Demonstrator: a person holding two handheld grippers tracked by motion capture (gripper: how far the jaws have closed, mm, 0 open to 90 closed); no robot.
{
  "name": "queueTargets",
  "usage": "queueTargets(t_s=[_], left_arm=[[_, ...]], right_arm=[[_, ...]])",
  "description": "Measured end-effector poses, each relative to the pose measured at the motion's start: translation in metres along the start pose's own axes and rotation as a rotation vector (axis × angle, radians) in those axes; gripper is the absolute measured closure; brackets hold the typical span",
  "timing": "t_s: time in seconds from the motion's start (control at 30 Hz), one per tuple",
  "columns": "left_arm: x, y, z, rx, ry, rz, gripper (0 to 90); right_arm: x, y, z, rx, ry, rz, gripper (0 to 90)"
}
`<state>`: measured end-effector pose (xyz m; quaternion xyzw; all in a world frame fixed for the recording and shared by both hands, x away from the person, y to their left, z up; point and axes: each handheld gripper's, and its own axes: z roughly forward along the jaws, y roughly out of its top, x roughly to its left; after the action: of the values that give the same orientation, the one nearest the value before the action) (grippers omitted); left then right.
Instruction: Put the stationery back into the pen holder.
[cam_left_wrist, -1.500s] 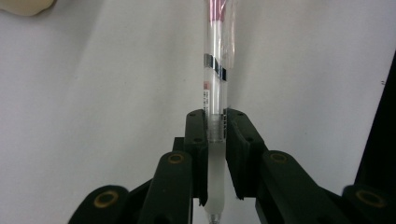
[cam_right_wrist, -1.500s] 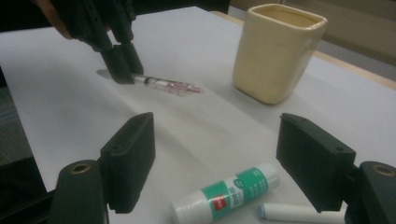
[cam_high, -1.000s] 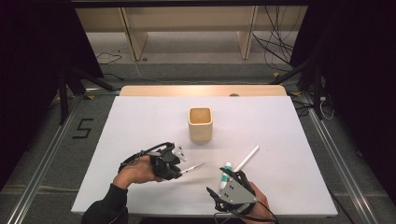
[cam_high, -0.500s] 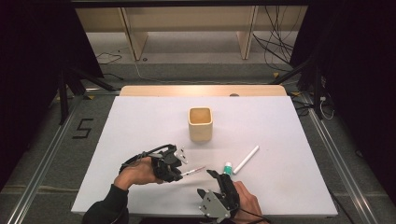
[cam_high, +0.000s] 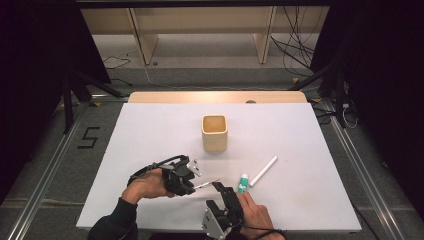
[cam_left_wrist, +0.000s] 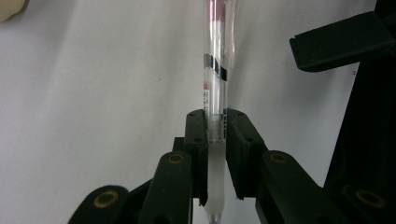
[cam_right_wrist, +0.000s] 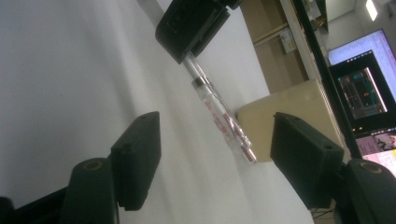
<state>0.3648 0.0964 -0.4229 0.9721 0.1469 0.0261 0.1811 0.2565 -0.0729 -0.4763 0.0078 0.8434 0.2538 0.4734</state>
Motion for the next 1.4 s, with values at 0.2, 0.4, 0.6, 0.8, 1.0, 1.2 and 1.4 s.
queueTargets(t_s=[0.2, 0.4, 0.6, 0.8, 1.0, 1.2, 1.4], left_arm=[[-0.003, 0.002, 0.003, 0.017, -0.008, 0.011, 79.1], [-0.006, 0.006, 0.004, 0.034, -0.007, 0.019, 79.1], [-0.009, 0.008, 0.005, 0.041, -0.01, 0.021, 79.1], [-0.012, 0.009, 0.004, 0.05, -0.017, 0.025, 79.1], [-0.014, 0.01, 0.003, 0.057, -0.026, 0.031, 79.1], [-0.015, 0.011, 0.005, 0.067, -0.036, 0.034, 79.1], [-0.016, 0.012, 0.005, 0.066, -0.038, 0.036, 79.0]], right_arm=[[0.009, 0.006, 0.006, 0.028, -0.029, -0.079, 39.0], [0.014, 0.011, 0.014, 0.038, -0.041, -0.145, 42.6], [0.021, 0.014, 0.019, 0.058, -0.049, -0.188, 46.0], [0.025, 0.016, 0.024, 0.064, -0.078, -0.258, 51.6], [0.028, 0.017, 0.025, 0.066, -0.083, -0.287, 57.8], [0.028, 0.018, 0.026, 0.057, -0.081, -0.308, 63.1], [0.031, 0.018, 0.026, 0.055, -0.074, -0.308, 67.1]])
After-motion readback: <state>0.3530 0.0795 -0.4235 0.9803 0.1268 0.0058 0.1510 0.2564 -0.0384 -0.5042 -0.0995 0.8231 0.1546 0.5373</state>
